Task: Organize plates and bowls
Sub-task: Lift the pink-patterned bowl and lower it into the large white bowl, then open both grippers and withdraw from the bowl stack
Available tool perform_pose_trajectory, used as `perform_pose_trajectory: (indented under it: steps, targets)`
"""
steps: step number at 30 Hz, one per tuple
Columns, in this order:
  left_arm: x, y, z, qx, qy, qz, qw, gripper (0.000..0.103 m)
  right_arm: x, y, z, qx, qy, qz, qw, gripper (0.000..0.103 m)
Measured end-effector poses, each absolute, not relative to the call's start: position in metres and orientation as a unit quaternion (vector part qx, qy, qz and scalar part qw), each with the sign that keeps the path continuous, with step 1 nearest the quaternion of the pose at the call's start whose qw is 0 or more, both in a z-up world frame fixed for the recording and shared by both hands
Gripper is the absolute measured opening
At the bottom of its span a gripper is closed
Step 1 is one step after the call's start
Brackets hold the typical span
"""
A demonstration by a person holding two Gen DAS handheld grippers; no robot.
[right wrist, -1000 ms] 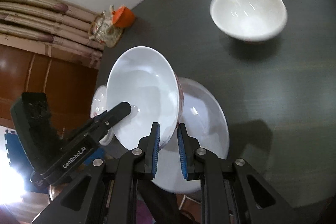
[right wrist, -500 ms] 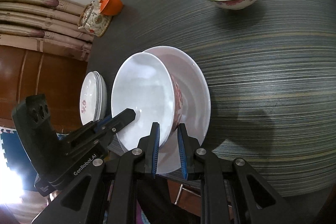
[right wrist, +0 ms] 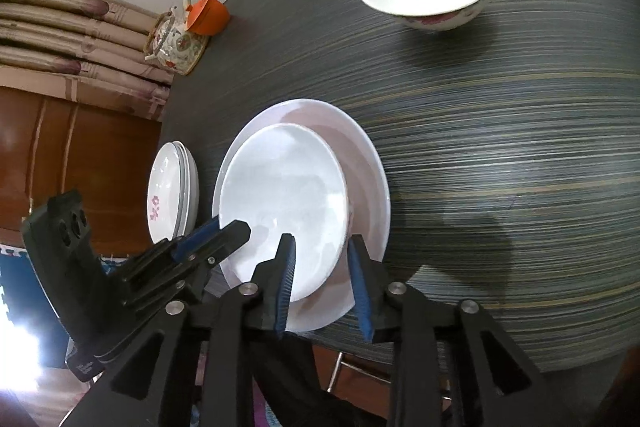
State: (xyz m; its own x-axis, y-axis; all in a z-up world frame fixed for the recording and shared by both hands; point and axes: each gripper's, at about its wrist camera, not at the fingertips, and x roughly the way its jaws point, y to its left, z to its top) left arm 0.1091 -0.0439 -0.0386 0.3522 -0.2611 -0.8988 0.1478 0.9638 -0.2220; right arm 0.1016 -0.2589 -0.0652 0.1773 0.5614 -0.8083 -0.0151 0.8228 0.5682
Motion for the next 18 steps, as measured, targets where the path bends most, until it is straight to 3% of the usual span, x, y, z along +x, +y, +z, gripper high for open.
perform_pose_trajectory:
  steps: [14, 18]
  targets:
    - [0.1, -0.032, -0.015, -0.061, 0.533, -0.124, 0.834, 0.028, 0.082, -0.308, -0.056, 0.307, 0.559, 0.195, 0.745, 0.049]
    - [0.098, -0.041, -0.004, -0.044, 0.518, -0.126, 0.845, 0.032, 0.071, -0.325, -0.052, 0.299, 0.535, 0.18, 0.769, 0.05]
